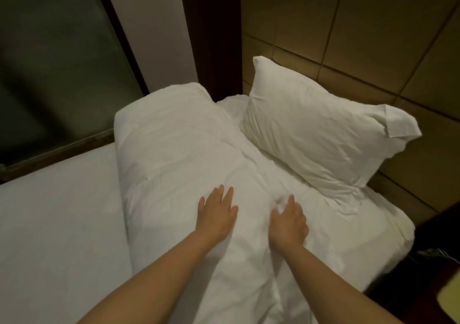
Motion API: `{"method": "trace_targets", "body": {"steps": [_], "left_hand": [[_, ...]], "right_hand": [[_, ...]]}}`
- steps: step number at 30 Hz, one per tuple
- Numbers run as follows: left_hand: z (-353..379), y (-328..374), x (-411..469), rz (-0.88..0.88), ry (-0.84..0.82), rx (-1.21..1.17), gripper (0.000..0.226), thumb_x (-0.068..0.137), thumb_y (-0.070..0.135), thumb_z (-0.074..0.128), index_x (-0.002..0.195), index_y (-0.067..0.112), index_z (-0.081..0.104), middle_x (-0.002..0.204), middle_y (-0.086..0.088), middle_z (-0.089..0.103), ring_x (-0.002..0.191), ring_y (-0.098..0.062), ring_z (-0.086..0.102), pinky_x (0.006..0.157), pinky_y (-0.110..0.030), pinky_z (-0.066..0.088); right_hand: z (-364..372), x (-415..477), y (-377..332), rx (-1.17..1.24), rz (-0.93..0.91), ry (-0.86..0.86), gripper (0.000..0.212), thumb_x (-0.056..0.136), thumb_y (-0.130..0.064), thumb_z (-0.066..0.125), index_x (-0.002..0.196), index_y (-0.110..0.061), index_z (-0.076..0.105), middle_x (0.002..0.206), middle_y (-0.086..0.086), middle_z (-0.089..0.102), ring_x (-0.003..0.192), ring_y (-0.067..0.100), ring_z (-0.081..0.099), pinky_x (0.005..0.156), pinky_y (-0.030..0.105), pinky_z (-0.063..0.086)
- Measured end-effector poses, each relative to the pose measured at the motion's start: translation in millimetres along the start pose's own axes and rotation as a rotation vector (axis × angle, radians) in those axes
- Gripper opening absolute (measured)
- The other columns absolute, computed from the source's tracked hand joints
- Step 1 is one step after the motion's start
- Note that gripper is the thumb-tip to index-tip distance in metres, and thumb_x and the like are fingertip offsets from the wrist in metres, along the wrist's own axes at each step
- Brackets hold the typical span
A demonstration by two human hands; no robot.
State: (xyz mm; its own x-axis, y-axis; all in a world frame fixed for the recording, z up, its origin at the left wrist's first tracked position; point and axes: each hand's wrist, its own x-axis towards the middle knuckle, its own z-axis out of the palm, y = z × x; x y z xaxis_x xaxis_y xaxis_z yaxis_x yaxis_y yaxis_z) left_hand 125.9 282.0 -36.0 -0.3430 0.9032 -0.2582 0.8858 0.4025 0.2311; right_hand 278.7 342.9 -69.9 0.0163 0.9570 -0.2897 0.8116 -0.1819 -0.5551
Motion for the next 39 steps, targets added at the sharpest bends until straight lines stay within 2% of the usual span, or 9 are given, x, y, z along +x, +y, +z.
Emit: {"method": "trace_targets", "body": {"steps": [2, 5, 8, 14, 20, 29, 39], "left_hand": [[7, -3, -31, 0.012, 0.012, 0.026, 0.054, 0.102, 0.039, 0.022, 0.152, 0.026, 0.005, 0.16, -0.001, -0.001, 0.147, -0.017, -0.002, 0.117, -0.043, -0.001], [19, -10, -81, 0.026, 0.022, 0.053, 0.054, 0.103, 0.04, 0.02, 0.152, 0.028, 0.003, 0.16, 0.001, -0.004, 0.147, -0.017, -0.006, 0.117, -0.044, -0.003], [35, -28, -134, 0.009, 0.009, 0.068, 0.054, 0.102, 0.043, 0.019, 0.152, 0.03, 0.0, 0.16, 0.003, -0.007, 0.147, -0.017, -0.007, 0.117, -0.045, -0.004], [50, -81, -196, -0.014, -0.055, 0.093, 0.056, 0.102, 0.042, 0.023, 0.151, 0.031, 0.001, 0.16, 0.0, -0.008, 0.147, -0.02, -0.003, 0.116, -0.048, 0.004], [42, -93, -226, 0.011, -0.076, 0.08, 0.059, 0.101, 0.042, 0.026, 0.151, 0.033, -0.003, 0.16, -0.002, -0.01, 0.147, -0.022, -0.005, 0.116, -0.046, 0.006], [25, -87, -234, 0.039, 0.034, 0.056, 0.057, 0.101, 0.043, 0.026, 0.151, 0.036, -0.001, 0.16, 0.001, -0.009, 0.147, -0.021, -0.002, 0.116, -0.046, 0.005], [37, -67, -226, 0.105, -0.012, 0.183, 0.06, 0.1, 0.05, 0.023, 0.15, 0.036, -0.007, 0.16, 0.0, -0.01, 0.147, -0.022, -0.003, 0.116, -0.046, 0.007]], "right_hand": [[6, -32, -10, -0.033, -0.091, 0.03, 0.062, 0.101, -0.039, 0.031, 0.153, -0.025, 0.001, 0.16, 0.002, 0.007, 0.145, 0.022, 0.014, 0.118, 0.043, 0.009], [25, -87, -12, -0.107, -0.214, 0.012, 0.061, 0.102, -0.041, 0.027, 0.152, -0.029, -0.005, 0.161, -0.003, -0.004, 0.147, 0.018, 0.003, 0.117, 0.043, 0.0], [46, -143, 0, -0.21, -0.24, -0.053, 0.06, 0.102, -0.043, 0.022, 0.151, -0.032, -0.01, 0.161, -0.004, -0.008, 0.148, 0.017, -0.002, 0.117, 0.045, -0.001], [60, -211, 27, -0.237, -0.16, -0.114, 0.059, 0.102, -0.044, 0.022, 0.151, -0.033, -0.007, 0.161, -0.005, -0.007, 0.148, 0.019, 0.0, 0.117, 0.047, 0.001], [49, -238, 27, -0.231, -0.14, -0.081, 0.059, 0.101, -0.044, 0.025, 0.152, -0.032, -0.003, 0.161, -0.005, -0.004, 0.147, 0.02, 0.005, 0.117, 0.048, 0.006], [37, -243, 1, -0.235, -0.232, 0.019, 0.057, 0.102, -0.046, 0.025, 0.153, -0.031, 0.003, 0.161, -0.002, 0.002, 0.147, 0.021, 0.006, 0.117, 0.047, 0.004], [32, -232, 45, -0.178, -0.1, -0.009, 0.058, 0.102, -0.044, 0.025, 0.153, -0.031, 0.0, 0.161, 0.0, 0.0, 0.147, 0.022, 0.005, 0.117, 0.048, 0.004]]}}
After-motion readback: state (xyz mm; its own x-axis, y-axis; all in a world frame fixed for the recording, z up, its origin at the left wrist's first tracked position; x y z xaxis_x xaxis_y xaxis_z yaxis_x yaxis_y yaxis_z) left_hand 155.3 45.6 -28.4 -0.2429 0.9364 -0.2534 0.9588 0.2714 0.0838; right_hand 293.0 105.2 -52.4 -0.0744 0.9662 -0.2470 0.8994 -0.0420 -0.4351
